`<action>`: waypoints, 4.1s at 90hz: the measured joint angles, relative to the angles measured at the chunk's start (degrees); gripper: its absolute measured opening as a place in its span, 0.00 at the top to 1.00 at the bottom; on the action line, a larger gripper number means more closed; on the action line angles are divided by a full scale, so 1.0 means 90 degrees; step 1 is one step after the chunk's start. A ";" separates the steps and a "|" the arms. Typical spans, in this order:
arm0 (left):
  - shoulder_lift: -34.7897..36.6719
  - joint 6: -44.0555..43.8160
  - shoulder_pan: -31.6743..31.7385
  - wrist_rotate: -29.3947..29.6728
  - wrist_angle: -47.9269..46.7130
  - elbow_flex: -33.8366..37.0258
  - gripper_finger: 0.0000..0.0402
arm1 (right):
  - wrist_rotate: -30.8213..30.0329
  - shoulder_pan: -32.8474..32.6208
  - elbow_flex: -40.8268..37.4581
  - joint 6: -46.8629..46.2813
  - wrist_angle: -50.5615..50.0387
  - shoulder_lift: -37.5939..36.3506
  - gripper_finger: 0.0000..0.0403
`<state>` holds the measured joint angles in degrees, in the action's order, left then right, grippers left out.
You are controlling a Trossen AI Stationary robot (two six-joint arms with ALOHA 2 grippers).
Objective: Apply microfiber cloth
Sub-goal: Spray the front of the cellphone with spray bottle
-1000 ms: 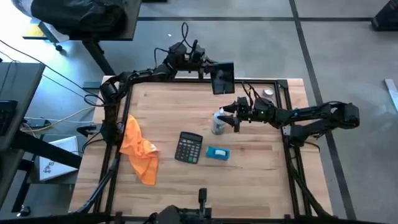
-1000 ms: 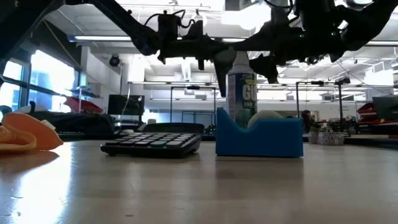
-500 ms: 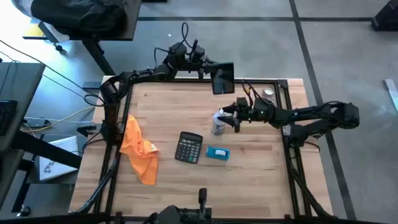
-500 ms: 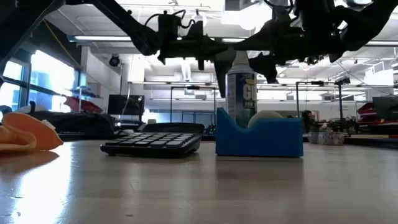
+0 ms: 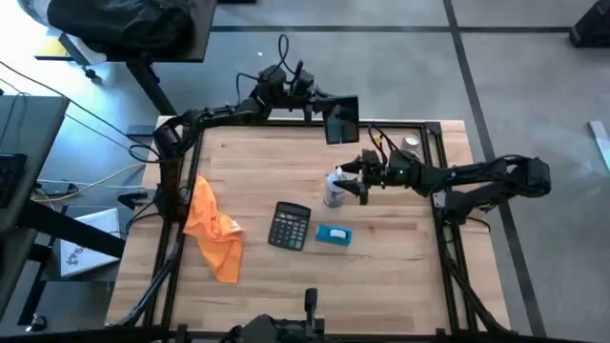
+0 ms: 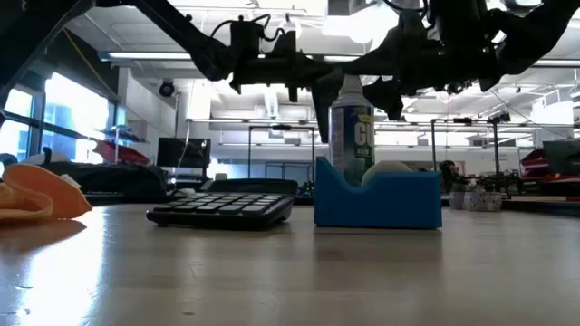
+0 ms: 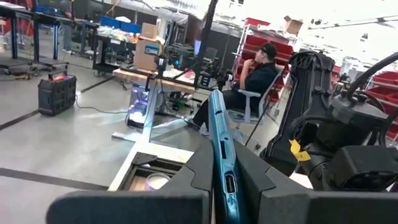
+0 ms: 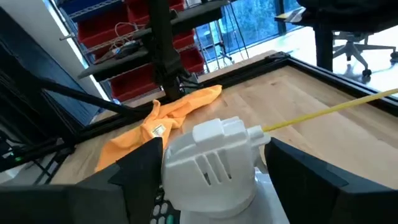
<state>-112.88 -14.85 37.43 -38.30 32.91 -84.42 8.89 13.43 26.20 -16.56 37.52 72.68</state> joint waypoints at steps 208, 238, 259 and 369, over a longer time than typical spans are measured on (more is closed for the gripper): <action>0.0573 0.0794 -0.0294 0.1486 -0.1375 0.0238 0.98 | 0.3877 0.1239 0.1047 0.1224 -0.0487 0.1064 0.40; 0.0573 0.0777 -0.0330 0.1489 -0.1447 0.0238 0.98 | 0.3618 0.1234 0.1051 0.1167 -0.0572 0.1056 0.54; 0.0667 0.0892 -0.0252 0.1494 -0.1700 0.0238 0.98 | 0.2692 0.1057 0.1062 0.0658 -0.0596 0.1045 0.54; 0.1222 0.1613 -0.0345 0.1492 -0.2388 0.0238 0.98 | -0.0438 -0.0466 0.1025 0.0415 -0.0481 0.1042 0.24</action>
<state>-101.89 -0.34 34.33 -24.88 11.41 -82.28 4.95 9.23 35.42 -12.82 33.20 82.06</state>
